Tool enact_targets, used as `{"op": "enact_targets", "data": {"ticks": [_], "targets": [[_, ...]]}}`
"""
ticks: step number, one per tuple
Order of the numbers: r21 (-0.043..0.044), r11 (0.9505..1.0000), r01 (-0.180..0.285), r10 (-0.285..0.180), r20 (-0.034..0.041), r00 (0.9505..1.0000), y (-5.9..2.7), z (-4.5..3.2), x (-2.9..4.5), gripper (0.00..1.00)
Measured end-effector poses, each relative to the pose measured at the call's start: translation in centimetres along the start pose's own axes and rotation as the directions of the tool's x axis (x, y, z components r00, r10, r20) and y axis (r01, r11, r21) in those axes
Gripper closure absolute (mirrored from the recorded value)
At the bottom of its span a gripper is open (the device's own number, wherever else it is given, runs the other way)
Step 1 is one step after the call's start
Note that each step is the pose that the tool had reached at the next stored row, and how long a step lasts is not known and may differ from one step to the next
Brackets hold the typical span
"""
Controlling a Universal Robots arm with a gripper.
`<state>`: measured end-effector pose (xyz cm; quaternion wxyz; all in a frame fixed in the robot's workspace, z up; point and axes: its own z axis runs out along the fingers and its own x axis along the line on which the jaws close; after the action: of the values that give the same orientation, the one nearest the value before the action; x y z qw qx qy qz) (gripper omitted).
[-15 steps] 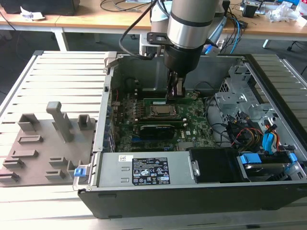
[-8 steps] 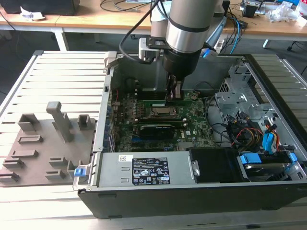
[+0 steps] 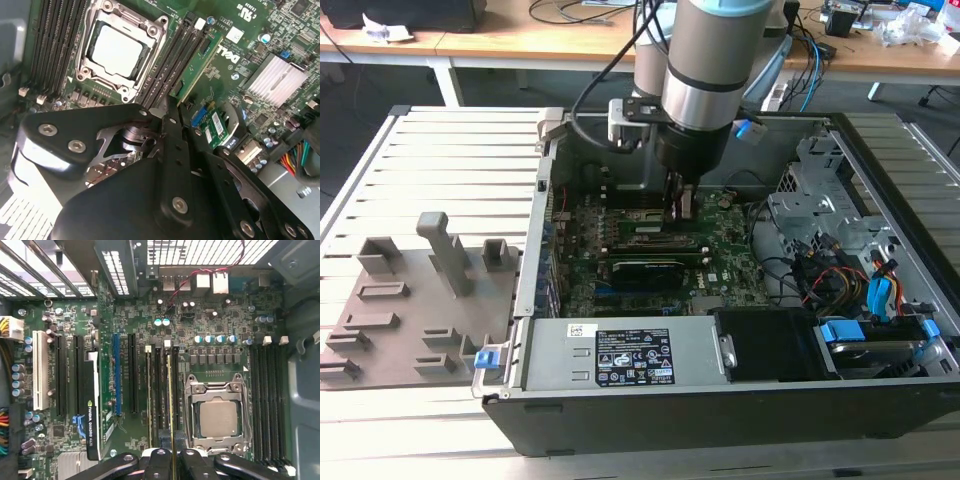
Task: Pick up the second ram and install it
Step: 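Insert the second ram into the second slot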
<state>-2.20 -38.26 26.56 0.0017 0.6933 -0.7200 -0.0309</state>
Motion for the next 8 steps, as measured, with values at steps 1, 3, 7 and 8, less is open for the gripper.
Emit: {"op": "enact_targets", "data": {"ticks": [1, 3, 7, 8], "targets": [[0.0000, 1.0000, 0.000, 0.000, 0.0001, 1.0000, -0.01, 0.16, 0.01, 0.86], [0.0001, 1.0000, 0.000, 0.000, 0.0002, 1.0000, 0.02, 0.53, 0.02, 0.86], [0.0000, 1.0000, 0.000, 0.000, 0.0001, 1.0000, 0.29, 1.34, 0.07, 0.86], [0.0000, 1.0000, 0.000, 0.000, 0.0000, 1.0000, 0.36, 1.54, 0.08, 0.86]]}}
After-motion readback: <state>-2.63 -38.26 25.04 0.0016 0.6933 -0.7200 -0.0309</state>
